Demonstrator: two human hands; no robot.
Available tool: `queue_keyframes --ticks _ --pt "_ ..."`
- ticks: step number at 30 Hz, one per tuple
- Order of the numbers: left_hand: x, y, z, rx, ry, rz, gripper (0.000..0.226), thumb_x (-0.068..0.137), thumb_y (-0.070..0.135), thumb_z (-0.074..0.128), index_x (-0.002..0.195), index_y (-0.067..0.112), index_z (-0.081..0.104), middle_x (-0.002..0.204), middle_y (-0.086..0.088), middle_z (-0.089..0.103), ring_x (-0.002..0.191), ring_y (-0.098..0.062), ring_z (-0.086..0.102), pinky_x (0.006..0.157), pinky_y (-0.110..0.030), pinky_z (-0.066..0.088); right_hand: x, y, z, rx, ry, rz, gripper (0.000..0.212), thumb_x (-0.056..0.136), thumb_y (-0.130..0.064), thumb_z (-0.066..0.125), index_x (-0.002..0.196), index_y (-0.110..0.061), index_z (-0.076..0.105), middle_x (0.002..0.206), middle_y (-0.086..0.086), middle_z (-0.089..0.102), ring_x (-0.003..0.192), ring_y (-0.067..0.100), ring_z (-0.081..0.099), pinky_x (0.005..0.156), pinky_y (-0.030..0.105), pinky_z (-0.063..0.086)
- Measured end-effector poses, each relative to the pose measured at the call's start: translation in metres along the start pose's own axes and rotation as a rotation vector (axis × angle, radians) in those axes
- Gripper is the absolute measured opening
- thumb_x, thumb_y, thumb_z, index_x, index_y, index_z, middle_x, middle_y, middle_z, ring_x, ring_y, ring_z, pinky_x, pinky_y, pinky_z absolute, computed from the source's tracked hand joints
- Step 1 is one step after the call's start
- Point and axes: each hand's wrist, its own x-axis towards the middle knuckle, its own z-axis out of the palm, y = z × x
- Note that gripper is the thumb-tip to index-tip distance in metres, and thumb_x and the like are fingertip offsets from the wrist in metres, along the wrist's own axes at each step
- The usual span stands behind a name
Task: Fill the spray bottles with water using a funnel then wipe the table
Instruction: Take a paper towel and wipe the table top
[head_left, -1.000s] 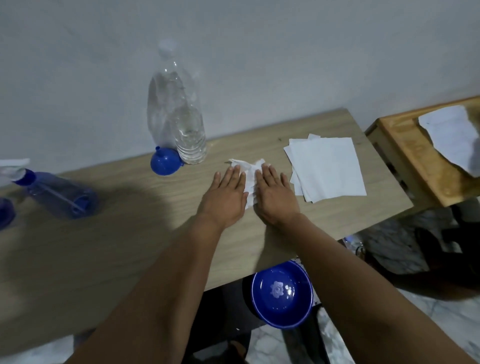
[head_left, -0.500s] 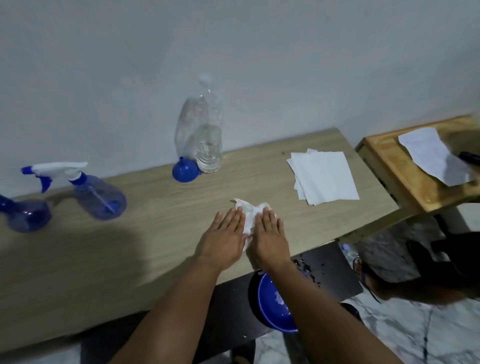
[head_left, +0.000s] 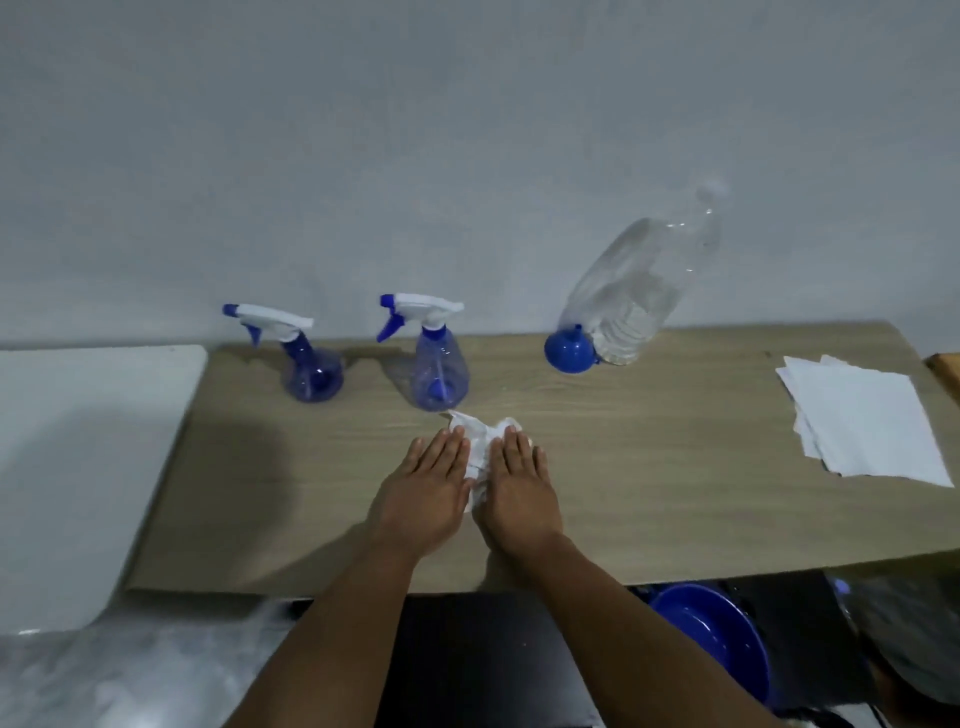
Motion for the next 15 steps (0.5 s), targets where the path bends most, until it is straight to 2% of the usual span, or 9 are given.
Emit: queue_keyframes --ticks 5,9,12,15 --pt "-0.069 -0.101 0.008 -0.014 -0.016 -0.17 0.068 0.1 0.043 0.003 0.157 0.009 0.013 0.166 -0.011 0.011 0.153 -0.025 0.013 0.123 -0.047 0.014 0.026 -0.112 0.03 -0.049 -0.005 -0.152 0.078 0.107 -0.043 0.038 0.167 -0.004 0.005 0.174 0.019 -0.008 0.163 0.032 -0.009 0.123 0.044 -0.018" --pt "-0.117 -0.175 0.009 -0.026 -0.018 -0.296 0.071 0.098 0.046 0.001 0.157 0.009 0.014 0.165 -0.011 0.009 0.153 -0.027 0.011 0.124 -0.048 0.011 0.05 -0.202 0.048 -0.071 -0.043 -0.25 0.08 0.107 -0.043 0.039 0.167 -0.005 0.002 0.174 0.018 -0.011 0.163 0.031 -0.01 0.126 0.045 -0.016" --pt "-0.143 -0.218 0.015 -0.043 0.009 -0.375 0.07 0.1 0.047 0.01 0.155 0.008 0.028 0.162 -0.012 0.025 0.152 -0.03 0.02 0.123 -0.048 0.014 0.065 -0.257 0.055 -0.076 -0.069 -0.294 0.077 0.107 -0.038 0.038 0.167 -0.005 0.003 0.175 0.017 -0.01 0.163 0.029 -0.01 0.129 0.047 -0.011" --pt "-0.162 -0.243 0.02 -0.071 0.047 -0.367 0.067 0.101 0.048 0.023 0.149 0.005 0.042 0.156 -0.014 0.039 0.149 -0.033 0.026 0.121 -0.052 0.019 0.068 -0.286 0.053 -0.11 -0.112 -0.317 0.078 0.105 -0.035 0.044 0.167 -0.008 0.007 0.176 0.015 -0.006 0.163 0.027 -0.008 0.131 0.051 -0.004"
